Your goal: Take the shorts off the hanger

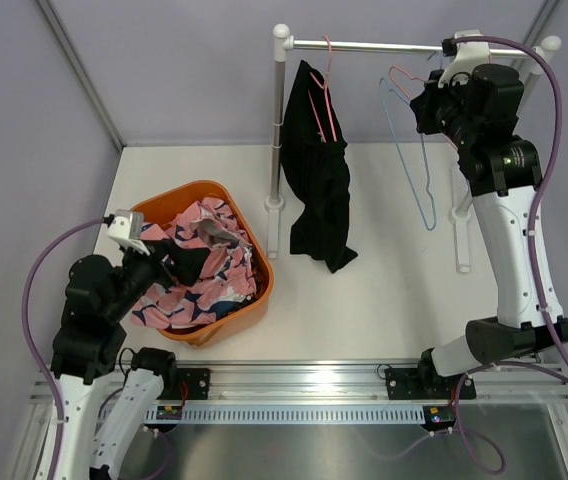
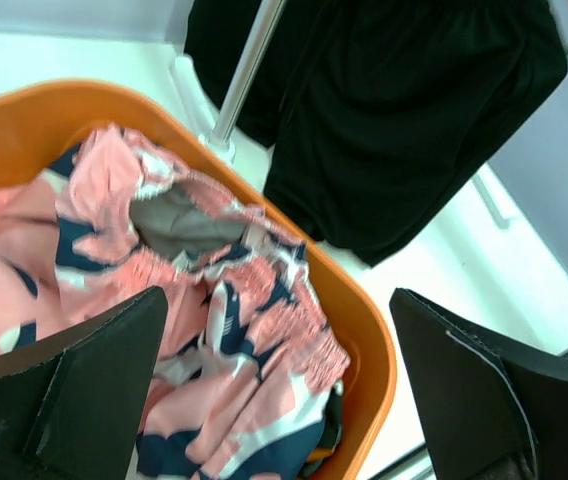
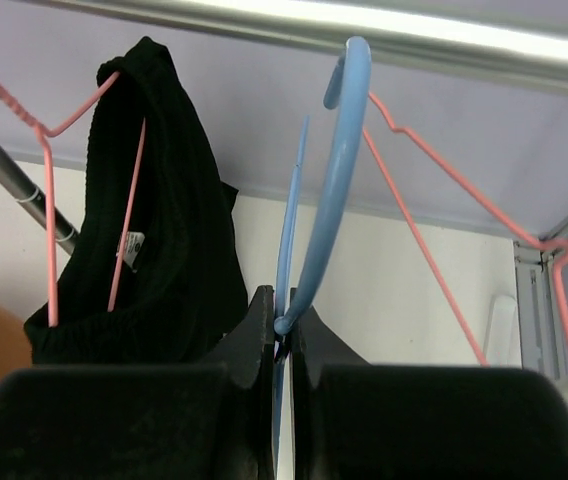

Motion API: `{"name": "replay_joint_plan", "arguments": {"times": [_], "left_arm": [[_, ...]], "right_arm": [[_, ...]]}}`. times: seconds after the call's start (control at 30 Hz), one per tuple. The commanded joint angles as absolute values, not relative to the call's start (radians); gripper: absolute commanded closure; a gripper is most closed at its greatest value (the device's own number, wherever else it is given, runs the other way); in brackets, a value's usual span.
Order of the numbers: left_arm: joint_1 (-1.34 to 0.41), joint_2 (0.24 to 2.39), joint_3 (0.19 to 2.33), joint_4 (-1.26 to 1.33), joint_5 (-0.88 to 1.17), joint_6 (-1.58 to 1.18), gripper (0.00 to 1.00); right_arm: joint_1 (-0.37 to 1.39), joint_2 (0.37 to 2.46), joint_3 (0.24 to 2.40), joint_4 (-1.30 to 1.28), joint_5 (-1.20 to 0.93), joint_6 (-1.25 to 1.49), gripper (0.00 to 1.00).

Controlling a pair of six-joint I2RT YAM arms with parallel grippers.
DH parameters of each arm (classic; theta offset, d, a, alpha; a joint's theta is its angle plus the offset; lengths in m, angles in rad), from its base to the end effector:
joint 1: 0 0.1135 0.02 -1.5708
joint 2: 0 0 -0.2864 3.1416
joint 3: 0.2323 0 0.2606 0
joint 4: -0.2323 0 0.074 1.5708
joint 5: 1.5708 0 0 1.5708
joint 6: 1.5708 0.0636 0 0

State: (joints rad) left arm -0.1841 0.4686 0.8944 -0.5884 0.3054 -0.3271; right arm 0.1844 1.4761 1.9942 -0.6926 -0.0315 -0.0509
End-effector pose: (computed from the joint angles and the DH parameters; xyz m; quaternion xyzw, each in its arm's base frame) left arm 0.0983 -0.0378 0.3804 0.0444 0.7584 -0.2739 0.5897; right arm 0.3132 0.0605 0.5524 -0.1000 0.7595 0.0549 0.6405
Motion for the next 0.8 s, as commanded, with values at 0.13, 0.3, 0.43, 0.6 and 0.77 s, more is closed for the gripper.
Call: {"name": "replay_joint_plan", "arguments": {"times": [0.13,0.3,0.43,0.6,0.77], "left_arm": [[-0.204,0.351,0.815,-0.637,0.284,-0.288,0.01],[-0.206,0.311,0.792,-0.612,0.279,-0.291,0.01],[-0.216,0.313,0.755,-0.584,0.276,-0.298,0.01],[-0.218,0.302,0.747,-0.581,0.259,-0.301,0.01],[-0.218,0.304,0.744,-0.578,0.252,-0.301,0.01]], "right_arm": [[0.14,1.565,2.069,-0.516,-0.181,-0.109,1.0],[0.132,1.652,2.153,-0.502,-0.178,-0.101,1.0],[0.132,1.713,2.229,-0.52,-0.137,-0.11,1.0],[0.13,1.787,2.298,-0.578,-0.12,-0.106,1.0],[0.13,1.743,2.218,-0.555,-0.086,-0.04,1.0]]}}
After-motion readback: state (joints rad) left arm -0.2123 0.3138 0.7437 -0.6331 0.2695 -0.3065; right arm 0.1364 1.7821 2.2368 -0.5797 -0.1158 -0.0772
